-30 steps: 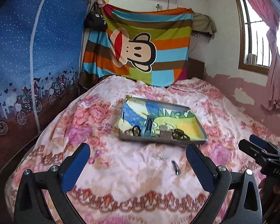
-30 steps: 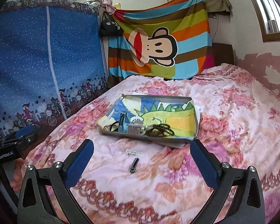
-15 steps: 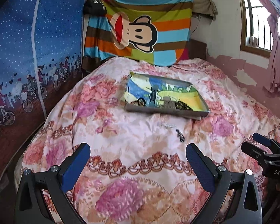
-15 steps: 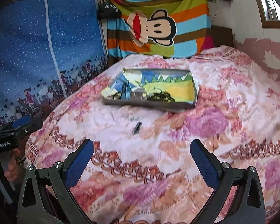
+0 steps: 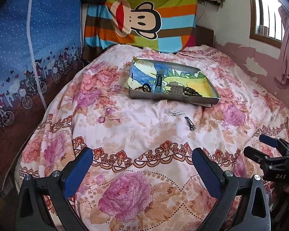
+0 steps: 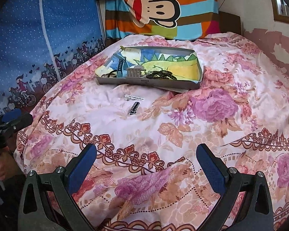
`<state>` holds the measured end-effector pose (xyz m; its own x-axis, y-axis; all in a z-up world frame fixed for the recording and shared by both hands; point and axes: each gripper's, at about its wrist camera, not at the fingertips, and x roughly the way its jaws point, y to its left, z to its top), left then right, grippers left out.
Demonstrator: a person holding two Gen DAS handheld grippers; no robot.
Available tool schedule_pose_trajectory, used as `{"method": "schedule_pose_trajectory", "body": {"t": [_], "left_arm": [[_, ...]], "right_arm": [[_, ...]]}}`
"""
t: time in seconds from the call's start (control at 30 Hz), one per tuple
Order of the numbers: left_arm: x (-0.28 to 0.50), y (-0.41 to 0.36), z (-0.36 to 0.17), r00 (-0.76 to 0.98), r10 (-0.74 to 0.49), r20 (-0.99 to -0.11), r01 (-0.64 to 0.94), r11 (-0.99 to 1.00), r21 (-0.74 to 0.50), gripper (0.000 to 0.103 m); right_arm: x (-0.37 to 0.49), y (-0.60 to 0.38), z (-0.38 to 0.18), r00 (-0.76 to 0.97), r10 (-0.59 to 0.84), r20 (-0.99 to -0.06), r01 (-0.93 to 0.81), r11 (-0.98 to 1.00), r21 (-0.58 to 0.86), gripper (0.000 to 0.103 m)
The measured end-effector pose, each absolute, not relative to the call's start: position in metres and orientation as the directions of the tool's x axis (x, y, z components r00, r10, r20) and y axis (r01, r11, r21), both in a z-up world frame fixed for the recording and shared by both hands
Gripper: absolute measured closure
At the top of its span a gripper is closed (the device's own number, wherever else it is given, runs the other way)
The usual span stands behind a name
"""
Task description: Organize jewelry
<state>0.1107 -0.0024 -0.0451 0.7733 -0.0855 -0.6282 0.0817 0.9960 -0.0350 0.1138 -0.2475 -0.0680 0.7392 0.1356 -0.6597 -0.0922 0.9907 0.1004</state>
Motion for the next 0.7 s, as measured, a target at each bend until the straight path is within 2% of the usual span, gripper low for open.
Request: {"method": "schedule_pose_trajectory", "body": {"t": [0.7], "left_arm": [[0.181, -0.014, -0.066, 0.715, -0.069, -0.695, 0.11, 0.994, 0.015, 0.0]], "right_arm": [[0.172, -0.255, -0.074, 0.743, 0.093, -0.663, -0.094, 0.995, 0.034, 0.002]]}}
